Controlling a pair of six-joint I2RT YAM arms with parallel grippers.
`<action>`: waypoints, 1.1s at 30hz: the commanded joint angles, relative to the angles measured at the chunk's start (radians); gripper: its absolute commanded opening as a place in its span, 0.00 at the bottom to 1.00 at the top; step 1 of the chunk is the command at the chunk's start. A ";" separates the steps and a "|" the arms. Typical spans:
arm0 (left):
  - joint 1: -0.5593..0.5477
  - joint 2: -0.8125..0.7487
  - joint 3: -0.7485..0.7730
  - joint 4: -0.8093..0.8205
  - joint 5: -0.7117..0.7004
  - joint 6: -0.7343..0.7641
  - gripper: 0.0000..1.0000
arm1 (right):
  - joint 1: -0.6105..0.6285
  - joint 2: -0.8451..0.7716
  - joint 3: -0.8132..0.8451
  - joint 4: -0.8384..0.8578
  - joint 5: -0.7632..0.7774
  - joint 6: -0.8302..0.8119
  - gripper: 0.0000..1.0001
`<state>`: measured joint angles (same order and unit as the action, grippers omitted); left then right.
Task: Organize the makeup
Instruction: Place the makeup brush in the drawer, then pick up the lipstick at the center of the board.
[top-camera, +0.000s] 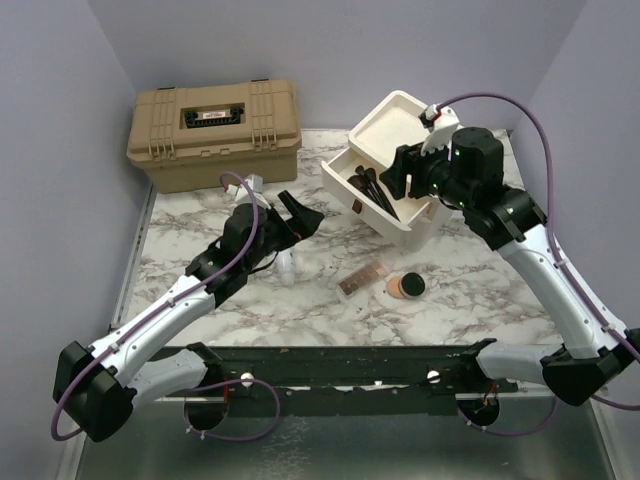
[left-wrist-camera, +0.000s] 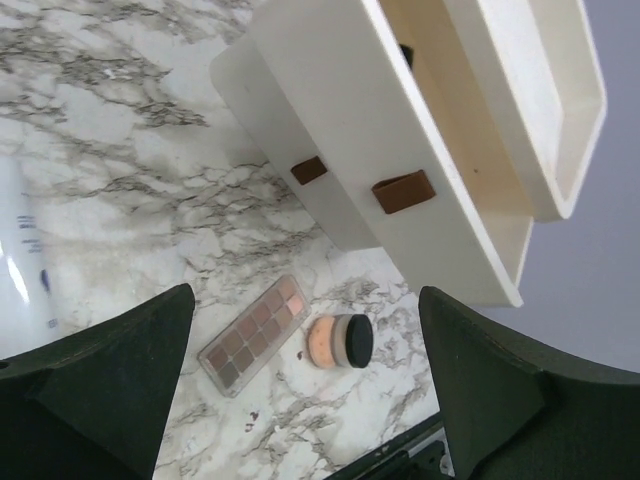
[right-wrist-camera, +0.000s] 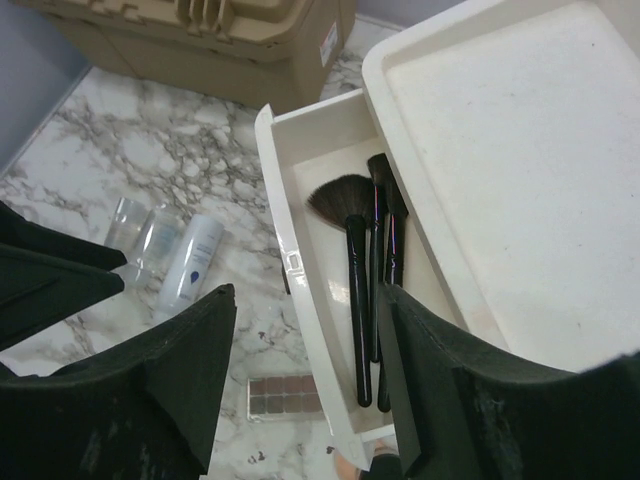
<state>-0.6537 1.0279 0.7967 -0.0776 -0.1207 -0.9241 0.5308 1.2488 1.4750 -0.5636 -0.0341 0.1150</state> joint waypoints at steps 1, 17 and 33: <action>0.006 -0.045 -0.025 -0.124 -0.143 -0.015 0.94 | 0.006 -0.071 -0.088 0.157 -0.038 0.087 0.66; 0.033 -0.136 0.022 -0.785 -0.678 -0.129 0.86 | 0.006 -0.094 -0.164 0.157 -0.177 0.249 0.69; 0.383 -0.010 -0.110 -0.558 -0.375 0.036 0.72 | 0.005 -0.153 -0.211 0.150 -0.171 0.285 0.69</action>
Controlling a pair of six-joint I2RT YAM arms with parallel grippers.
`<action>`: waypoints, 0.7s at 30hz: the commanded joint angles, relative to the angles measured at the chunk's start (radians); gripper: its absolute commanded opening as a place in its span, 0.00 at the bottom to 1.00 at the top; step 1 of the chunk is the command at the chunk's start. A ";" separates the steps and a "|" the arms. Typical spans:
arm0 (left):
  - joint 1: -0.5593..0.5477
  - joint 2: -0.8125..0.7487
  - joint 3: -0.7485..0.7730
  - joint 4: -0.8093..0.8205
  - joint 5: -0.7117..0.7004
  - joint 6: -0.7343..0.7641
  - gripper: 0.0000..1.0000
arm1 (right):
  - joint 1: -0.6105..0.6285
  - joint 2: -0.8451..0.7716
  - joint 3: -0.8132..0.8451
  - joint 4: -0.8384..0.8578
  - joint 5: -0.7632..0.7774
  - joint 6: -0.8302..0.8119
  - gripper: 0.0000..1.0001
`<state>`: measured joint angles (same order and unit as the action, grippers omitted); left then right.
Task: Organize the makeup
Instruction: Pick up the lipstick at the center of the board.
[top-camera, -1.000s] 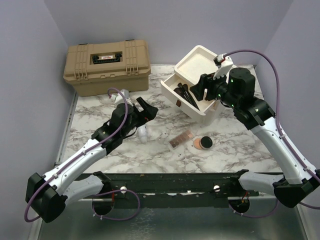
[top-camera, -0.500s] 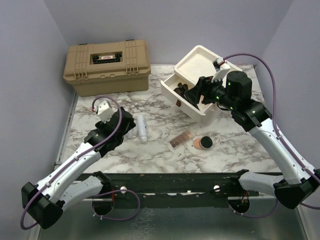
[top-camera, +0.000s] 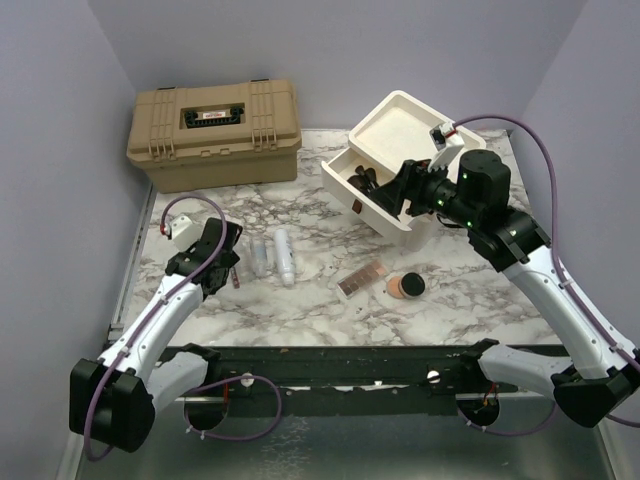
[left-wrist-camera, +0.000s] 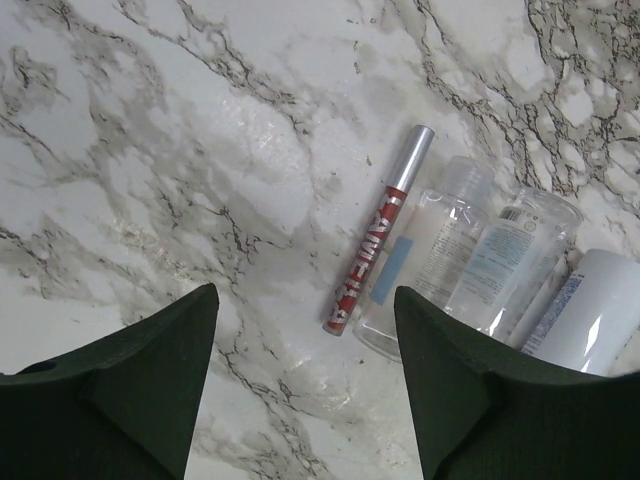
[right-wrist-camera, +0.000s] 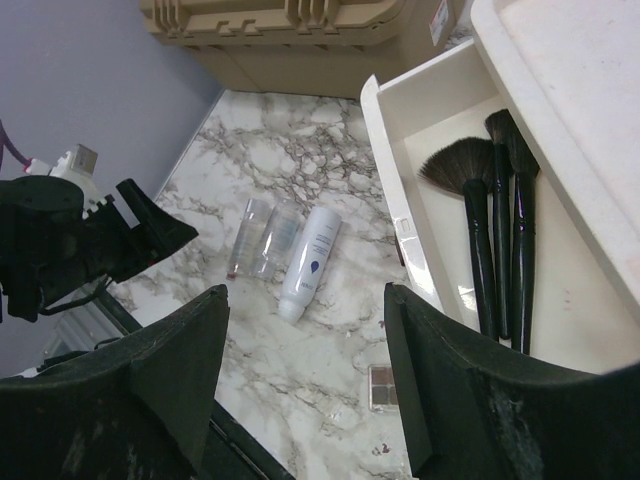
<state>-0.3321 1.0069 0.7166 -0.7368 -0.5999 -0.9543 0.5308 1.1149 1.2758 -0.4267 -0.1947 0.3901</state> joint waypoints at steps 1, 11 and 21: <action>0.077 0.019 -0.039 0.118 0.128 0.079 0.70 | 0.006 -0.020 -0.012 0.013 -0.011 0.011 0.69; 0.139 0.042 -0.125 0.233 0.256 0.107 0.64 | 0.006 -0.014 -0.025 0.017 -0.019 0.024 0.70; 0.148 0.076 -0.146 0.258 0.260 0.128 0.60 | 0.006 -0.009 -0.021 0.017 -0.023 0.023 0.70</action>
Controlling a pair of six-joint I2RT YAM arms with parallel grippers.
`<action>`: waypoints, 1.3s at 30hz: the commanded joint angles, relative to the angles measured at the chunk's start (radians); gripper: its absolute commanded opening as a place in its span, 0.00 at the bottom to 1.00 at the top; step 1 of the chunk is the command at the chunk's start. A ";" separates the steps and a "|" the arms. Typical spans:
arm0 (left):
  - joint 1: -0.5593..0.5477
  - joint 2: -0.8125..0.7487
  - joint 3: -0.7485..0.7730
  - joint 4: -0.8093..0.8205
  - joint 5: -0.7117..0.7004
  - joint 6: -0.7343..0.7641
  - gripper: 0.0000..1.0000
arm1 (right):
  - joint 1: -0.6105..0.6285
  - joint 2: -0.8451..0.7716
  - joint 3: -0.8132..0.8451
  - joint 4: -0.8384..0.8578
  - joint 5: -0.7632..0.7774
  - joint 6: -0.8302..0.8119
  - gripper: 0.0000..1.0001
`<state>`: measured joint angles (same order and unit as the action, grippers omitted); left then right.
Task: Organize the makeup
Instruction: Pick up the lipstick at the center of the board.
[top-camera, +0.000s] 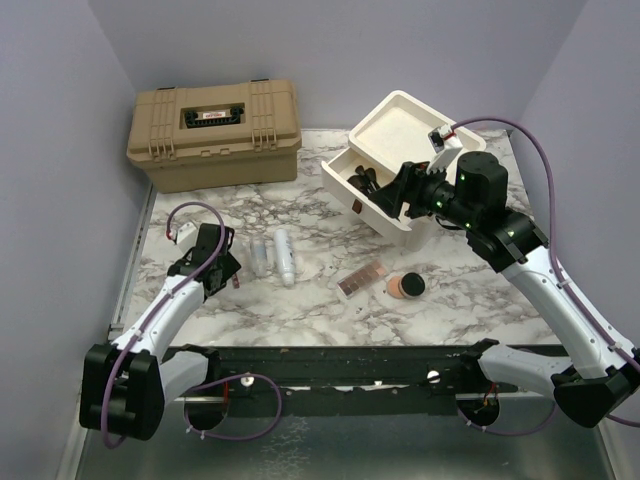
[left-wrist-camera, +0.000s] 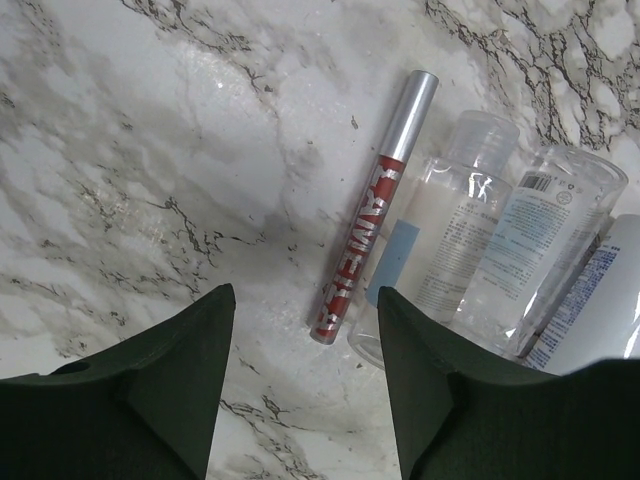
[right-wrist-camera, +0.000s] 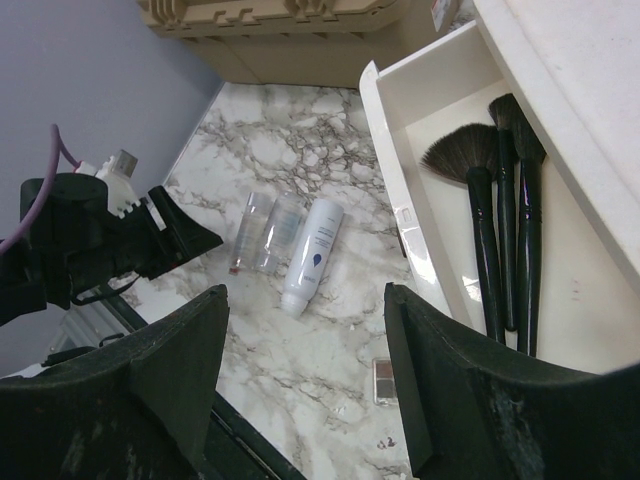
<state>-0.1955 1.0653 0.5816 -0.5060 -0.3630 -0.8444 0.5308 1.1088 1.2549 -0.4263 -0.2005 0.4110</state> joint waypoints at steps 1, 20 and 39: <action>0.013 0.024 -0.011 0.027 0.020 0.021 0.60 | 0.005 -0.003 -0.001 0.017 -0.018 0.003 0.70; 0.017 0.095 -0.024 0.063 0.047 0.044 0.57 | 0.006 0.004 -0.006 0.026 -0.009 0.009 0.70; 0.018 0.152 -0.025 0.073 0.039 0.058 0.53 | 0.006 0.017 0.000 0.024 -0.016 0.010 0.70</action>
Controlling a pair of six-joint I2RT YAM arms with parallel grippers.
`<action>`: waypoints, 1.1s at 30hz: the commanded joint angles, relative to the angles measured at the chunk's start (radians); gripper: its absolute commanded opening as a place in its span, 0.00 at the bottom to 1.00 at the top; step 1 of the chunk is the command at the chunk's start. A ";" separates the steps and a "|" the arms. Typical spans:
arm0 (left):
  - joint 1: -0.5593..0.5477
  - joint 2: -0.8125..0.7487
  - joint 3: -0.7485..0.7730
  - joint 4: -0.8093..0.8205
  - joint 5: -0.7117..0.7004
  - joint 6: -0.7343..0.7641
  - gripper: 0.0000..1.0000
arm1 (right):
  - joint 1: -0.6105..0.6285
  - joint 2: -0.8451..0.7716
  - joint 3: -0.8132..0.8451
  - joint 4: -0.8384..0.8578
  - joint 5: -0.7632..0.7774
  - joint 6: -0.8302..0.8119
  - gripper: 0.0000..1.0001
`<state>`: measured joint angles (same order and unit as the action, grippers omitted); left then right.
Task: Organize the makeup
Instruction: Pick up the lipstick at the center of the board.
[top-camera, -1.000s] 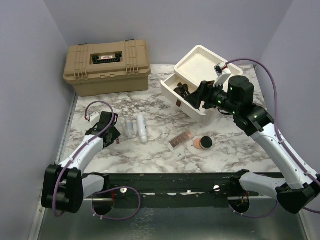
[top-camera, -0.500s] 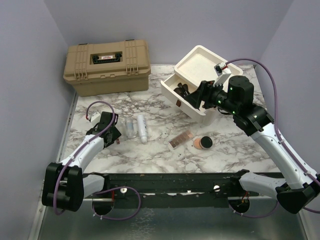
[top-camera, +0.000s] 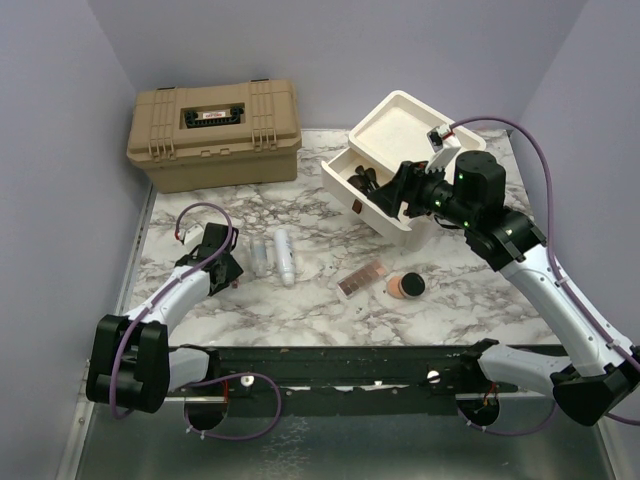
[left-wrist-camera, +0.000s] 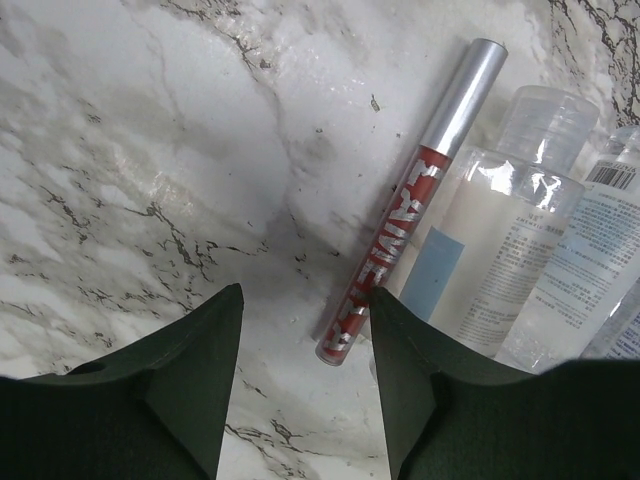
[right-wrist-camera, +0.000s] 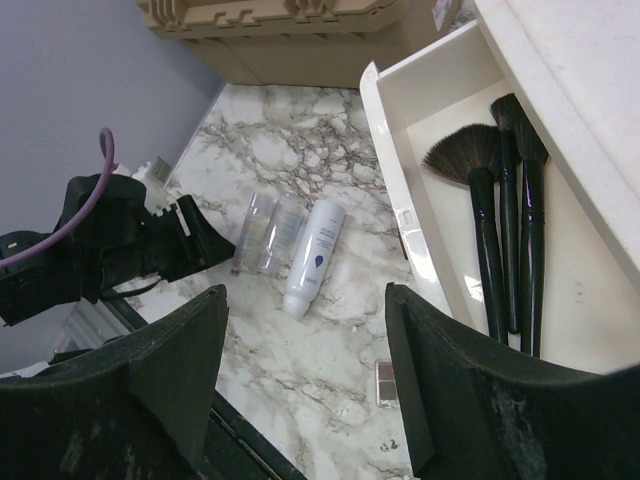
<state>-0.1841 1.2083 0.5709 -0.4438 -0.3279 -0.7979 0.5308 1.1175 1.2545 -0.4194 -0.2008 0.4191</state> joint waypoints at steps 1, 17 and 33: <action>0.006 0.010 -0.013 0.010 0.001 0.014 0.52 | 0.005 0.008 0.000 0.017 -0.016 0.002 0.70; 0.006 -0.004 0.004 0.016 0.061 0.056 0.54 | 0.005 0.019 -0.010 0.018 -0.023 0.005 0.70; 0.006 0.023 -0.004 0.011 0.059 0.065 0.48 | 0.006 0.022 -0.013 0.021 -0.028 0.012 0.70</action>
<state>-0.1841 1.2201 0.5709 -0.4290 -0.2939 -0.7399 0.5308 1.1336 1.2514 -0.4191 -0.2081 0.4229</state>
